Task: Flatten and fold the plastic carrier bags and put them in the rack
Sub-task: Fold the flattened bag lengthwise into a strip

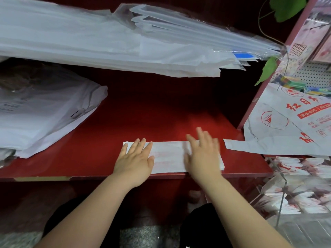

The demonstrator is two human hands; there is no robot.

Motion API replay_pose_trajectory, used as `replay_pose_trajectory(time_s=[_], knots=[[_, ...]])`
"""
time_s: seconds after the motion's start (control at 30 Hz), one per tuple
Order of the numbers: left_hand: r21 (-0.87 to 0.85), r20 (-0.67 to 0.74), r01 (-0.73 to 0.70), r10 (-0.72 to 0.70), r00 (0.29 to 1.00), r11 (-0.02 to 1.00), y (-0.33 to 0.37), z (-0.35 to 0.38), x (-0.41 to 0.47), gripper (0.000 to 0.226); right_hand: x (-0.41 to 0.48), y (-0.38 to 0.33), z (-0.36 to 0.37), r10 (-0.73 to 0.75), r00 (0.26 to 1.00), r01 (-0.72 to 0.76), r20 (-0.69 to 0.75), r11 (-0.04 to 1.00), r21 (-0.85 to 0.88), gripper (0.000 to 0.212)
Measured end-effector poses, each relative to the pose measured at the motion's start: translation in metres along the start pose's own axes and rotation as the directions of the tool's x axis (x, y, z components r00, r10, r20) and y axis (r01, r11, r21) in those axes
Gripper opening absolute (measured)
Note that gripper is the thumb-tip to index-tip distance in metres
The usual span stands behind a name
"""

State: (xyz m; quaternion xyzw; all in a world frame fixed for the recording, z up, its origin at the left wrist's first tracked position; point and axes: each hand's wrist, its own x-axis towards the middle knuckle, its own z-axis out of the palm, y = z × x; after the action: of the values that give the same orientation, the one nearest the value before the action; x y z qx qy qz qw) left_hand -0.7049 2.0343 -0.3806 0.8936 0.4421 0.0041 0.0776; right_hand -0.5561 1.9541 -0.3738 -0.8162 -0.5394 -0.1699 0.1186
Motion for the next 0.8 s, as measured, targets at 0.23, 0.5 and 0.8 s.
replay_pose_trajectory(time_s=[0.23, 0.5, 0.8], knots=[[-0.003, 0.033, -0.014, 0.014, 0.999, 1.000, -0.004, -0.002, -0.002, 0.052, 0.000, -0.027, 0.007, -0.151, 0.886, 0.053, 0.439, 0.972, 0.227, 0.054], [0.009, 0.044, -0.033, 0.032, 0.999, 0.999, -0.018, -0.003, -0.003, 0.061, -0.024, 0.046, -0.009, 0.066, 0.894, -0.102, 0.444, 0.993, 0.058, 0.067], [0.064, -0.045, -0.296, 0.299, 0.953, 0.953, -0.062, -0.001, -0.039, 0.116, 0.010, 0.051, -0.008, 0.094, 0.892, -0.095, 0.443, 0.995, -0.019, 0.043]])
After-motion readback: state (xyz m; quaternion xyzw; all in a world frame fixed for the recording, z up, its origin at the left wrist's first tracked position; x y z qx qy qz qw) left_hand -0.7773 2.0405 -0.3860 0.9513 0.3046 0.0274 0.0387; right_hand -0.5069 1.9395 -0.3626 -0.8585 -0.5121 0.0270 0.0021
